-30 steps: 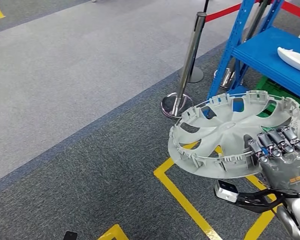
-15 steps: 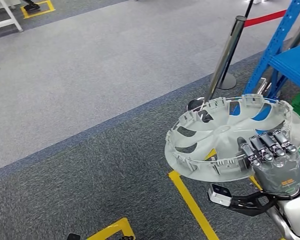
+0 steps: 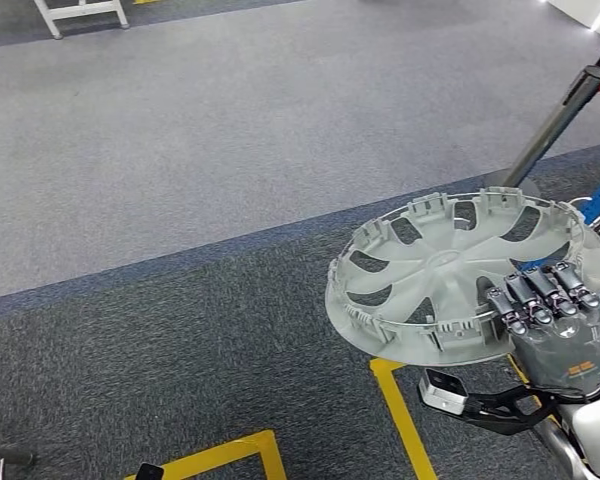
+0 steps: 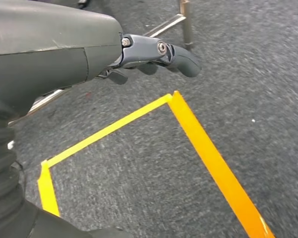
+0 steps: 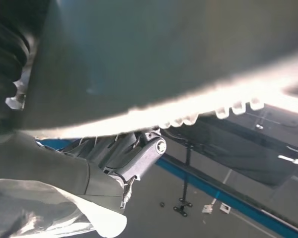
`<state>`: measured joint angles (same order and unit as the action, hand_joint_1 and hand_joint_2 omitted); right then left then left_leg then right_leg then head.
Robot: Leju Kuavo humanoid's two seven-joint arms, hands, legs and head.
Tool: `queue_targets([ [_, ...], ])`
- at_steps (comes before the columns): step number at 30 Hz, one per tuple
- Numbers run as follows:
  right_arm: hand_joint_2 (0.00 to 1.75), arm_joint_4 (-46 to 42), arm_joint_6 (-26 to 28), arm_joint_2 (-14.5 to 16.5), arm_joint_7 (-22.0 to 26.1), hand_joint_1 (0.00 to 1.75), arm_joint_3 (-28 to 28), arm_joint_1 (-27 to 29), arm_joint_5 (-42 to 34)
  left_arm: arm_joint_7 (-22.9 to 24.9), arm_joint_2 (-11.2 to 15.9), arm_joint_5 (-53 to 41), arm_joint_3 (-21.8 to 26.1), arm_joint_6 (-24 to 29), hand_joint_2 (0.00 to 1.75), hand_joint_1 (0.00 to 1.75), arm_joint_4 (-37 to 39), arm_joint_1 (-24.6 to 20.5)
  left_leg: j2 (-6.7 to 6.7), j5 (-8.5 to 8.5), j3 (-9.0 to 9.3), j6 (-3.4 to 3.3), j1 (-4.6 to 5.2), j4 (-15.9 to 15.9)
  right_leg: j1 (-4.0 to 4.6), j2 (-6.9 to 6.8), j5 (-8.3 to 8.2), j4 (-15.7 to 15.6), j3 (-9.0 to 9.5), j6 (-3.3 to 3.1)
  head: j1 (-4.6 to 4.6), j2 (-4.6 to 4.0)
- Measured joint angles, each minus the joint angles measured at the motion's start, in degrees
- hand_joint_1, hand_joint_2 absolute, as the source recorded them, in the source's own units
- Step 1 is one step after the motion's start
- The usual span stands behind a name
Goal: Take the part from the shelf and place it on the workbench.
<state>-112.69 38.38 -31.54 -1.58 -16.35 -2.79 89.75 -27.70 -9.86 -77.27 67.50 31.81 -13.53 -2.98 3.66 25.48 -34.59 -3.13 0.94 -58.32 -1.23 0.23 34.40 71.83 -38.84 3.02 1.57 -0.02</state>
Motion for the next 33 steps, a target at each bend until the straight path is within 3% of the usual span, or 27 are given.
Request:
queue_targets([
  [1, 1.75, 0.0, 0.0, 0.0, 0.0, 1.75, 0.0, 0.0, 0.0, 0.2, 0.0, -0.1, -0.1, 0.0, 1.75, 0.00, 0.0, 0.0, 0.82, 0.09, 0.08, 0.08, -0.02, -0.1, -0.09, 0.63, -2.57, -3.9, 1.43, -0.06, -0.01, 0.00],
  [3, 1.75, 0.0, 0.0, 0.0, 0.0, 1.75, 0.0, -0.1, 0.0, 0.8, 0.0, -0.4, -0.4, -0.1, 1.75, 0.00, 0.0, 0.0, 2.33, 0.28, -0.15, 0.41, 0.05, -0.6, -0.46, 3.25, -5.54, -10.8, 4.53, -0.19, 0.03, 0.01],
  [5, 1.75, 0.0, 0.0, 0.1, 0.1, 1.75, 0.0, -0.1, 0.0, 1.1, 0.0, -0.6, -0.7, -0.2, 1.75, 0.00, 0.0, 0.0, 3.65, 0.16, -0.71, 0.97, -0.10, -0.8, -0.51, 4.53, -5.59, -13.0, 5.75, -0.43, 0.06, 0.01],
  [7, 1.75, 0.0, 0.0, 0.1, 0.1, 1.75, 0.0, -0.2, 0.0, 1.3, 0.0, -0.8, -0.8, -0.2, 1.75, 0.00, 0.0, 0.3, 4.48, 0.05, -1.05, 1.59, -0.33, -0.9, -0.41, 3.25, -5.71, -13.3, 6.09, -0.91, 0.06, 0.00],
  [9, 1.75, 0.0, 0.0, 0.2, 0.1, 1.75, -0.1, -0.2, 0.1, 1.4, 0.0, -1.0, -0.9, -0.2, 1.75, 0.00, 0.0, 0.4, 1.96, 1.42, -2.00, 2.26, -0.12, -3.1, -0.49, 1.65, -5.67, -13.6, 6.64, -1.56, 0.38, 0.00],
  [11, 1.75, 0.0, 0.0, 0.3, 0.0, 1.75, -0.1, -0.2, 0.1, 1.5, 0.0, -1.0, -0.9, -0.2, 1.75, 0.00, 0.0, 0.3, -1.79, 4.69, -5.07, 2.91, -0.18, -9.7, -0.34, -0.12, -5.38, -13.7, 7.13, -2.14, 0.70, 0.00],
  [13, 1.75, 0.0, 0.0, 0.3, 0.1, 1.75, -0.1, -0.2, 0.1, 1.5, 0.0, -1.1, -0.9, -0.3, 1.75, 0.00, 0.0, 0.2, -2.99, 6.96, -8.50, 3.27, -0.65, -16.4, -0.18, -1.84, -5.10, -13.7, 7.39, -2.34, 0.71, 0.00],
  [14, 1.75, 0.0, 0.0, 0.4, 0.1, 1.75, -0.1, -0.2, 0.1, 1.5, -0.1, -1.0, -0.9, -0.3, 1.75, 0.00, 0.0, 0.2, -3.17, 6.60, -8.97, 3.33, -0.81, -17.2, -0.16, -2.64, -4.96, -13.7, 7.53, -2.33, 0.72, 0.00],
  [15, 1.75, 0.0, 0.0, 0.4, 0.1, 1.75, -0.2, -0.2, 0.1, 1.4, -0.1, -1.0, -0.9, -0.4, 1.75, 0.00, 0.0, 0.2, -3.37, 5.22, -8.30, 3.33, -0.91, -15.7, -0.14, -3.42, -4.80, -13.7, 7.74, -2.27, 0.73, 0.00],
  [16, 1.75, 0.0, 0.0, 0.4, 0.2, 1.75, -0.3, -0.2, 0.0, 1.4, -0.1, -1.0, -0.9, -0.4, 1.75, 0.00, 0.0, 0.2, -3.92, 3.12, -6.52, 3.20, -0.90, -12.1, -0.14, -4.14, -4.60, -13.7, 8.03, -2.17, 0.73, 0.00],
  [18, 1.75, 0.0, 0.0, 0.4, 0.2, 1.75, -0.4, -0.3, 0.0, 1.2, -0.1, -0.9, -0.9, -0.4, 1.75, 0.00, 0.0, 0.1, -6.39, 0.37, -2.65, 2.66, -0.33, -4.5, 0.03, -5.44, -4.14, -13.7, 8.53, -1.73, 0.72, 0.00],
  [20, 1.75, 0.0, 0.0, 0.4, 0.2, 1.75, -0.4, -0.4, -0.1, 1.0, -0.1, -0.9, -0.9, -0.4, 1.75, 0.00, 0.0, -0.1, -7.72, 0.11, -1.25, 2.06, 0.32, -1.3, 0.25, -6.69, -3.77, -13.8, 8.80, -1.12, 0.67, 0.00],
  [22, 1.75, 0.0, 0.0, 0.5, 0.2, 1.75, -0.4, -0.4, -0.1, 1.0, -0.1, -0.9, -1.0, -0.3, 1.75, 0.00, 0.0, -0.1, -6.40, 0.02, -1.19, 1.38, 0.37, -0.8, 0.24, -7.96, -3.44, -14.1, 9.07, -0.51, 0.62, 0.01],
  [23, 1.75, 0.0, 0.0, 0.5, 0.2, 1.75, -0.5, -0.5, -0.1, 1.0, -0.1, -0.9, -1.0, -0.3, 1.75, 0.00, 0.0, 0.0, -5.66, -0.10, -0.93, 1.02, 0.26, -0.4, 0.13, -7.48, -2.96, -13.9, 9.11, -0.27, 0.56, 0.01],
  [24, 1.75, 0.0, 0.0, 0.5, 0.2, 1.75, -0.5, -0.5, -0.1, 1.0, 0.0, -1.0, -1.0, -0.3, 1.75, 0.00, 0.0, 0.1, -4.98, -0.26, -0.63, 0.65, 0.09, 0.0, 0.03, -6.11, -2.03, -12.6, 8.63, -0.12, 0.42, 0.01],
  [26, 1.75, 0.1, 0.0, 0.5, 0.2, 1.75, -0.5, -0.5, -0.2, 1.1, -0.1, -1.0, -0.9, -0.2, 1.75, 0.00, 0.0, 0.0, -3.64, -0.38, -0.25, 0.20, -0.12, 0.3, -0.09, -2.12, 0.96, -6.4, 5.61, -0.06, 0.07, 0.01],
  [28, 1.75, 0.1, 0.0, 0.6, 0.2, 1.75, -0.5, -0.3, -0.2, 1.3, -0.3, -1.1, -0.9, -0.2, 1.75, 0.00, 0.0, -0.1, -2.11, -0.30, -0.21, 0.01, -0.13, 0.3, -0.04, -0.42, 3.16, 0.8, 1.24, -0.02, -0.08, 0.00],
  [30, 1.75, 0.2, 0.0, 0.6, 0.1, 1.75, -0.6, -0.2, -0.2, 1.5, -0.4, -1.2, -0.9, -0.2, 1.75, 0.00, 0.0, -0.1, -0.64, -0.21, -0.10, -0.04, -0.15, 0.2, -0.04, -0.20, 2.07, 2.5, -0.70, 0.02, -0.08, 0.00],
  [31, 1.75, 0.2, 0.0, 0.6, 0.1, 1.75, -0.6, -0.1, -0.2, 1.6, -0.4, -1.2, -1.0, -0.2, 1.75, 0.00, 0.0, -0.1, -0.01, -0.14, 0.00, 0.01, -0.19, 0.2, -0.08, -0.15, 0.48, 0.9, -0.43, 0.04, -0.08, 0.00],
  [33, 1.75, 0.2, 0.0, 0.6, 0.1, 1.75, -0.7, -0.1, -0.2, 1.8, -0.4, -1.3, -1.0, -0.2, 1.75, 0.00, 0.0, 0.0, 1.29, 0.16, 0.18, 0.34, -0.33, -0.1, -0.38, 0.96, -3.59, -5.7, 2.13, 0.14, -0.08, 0.00],
])
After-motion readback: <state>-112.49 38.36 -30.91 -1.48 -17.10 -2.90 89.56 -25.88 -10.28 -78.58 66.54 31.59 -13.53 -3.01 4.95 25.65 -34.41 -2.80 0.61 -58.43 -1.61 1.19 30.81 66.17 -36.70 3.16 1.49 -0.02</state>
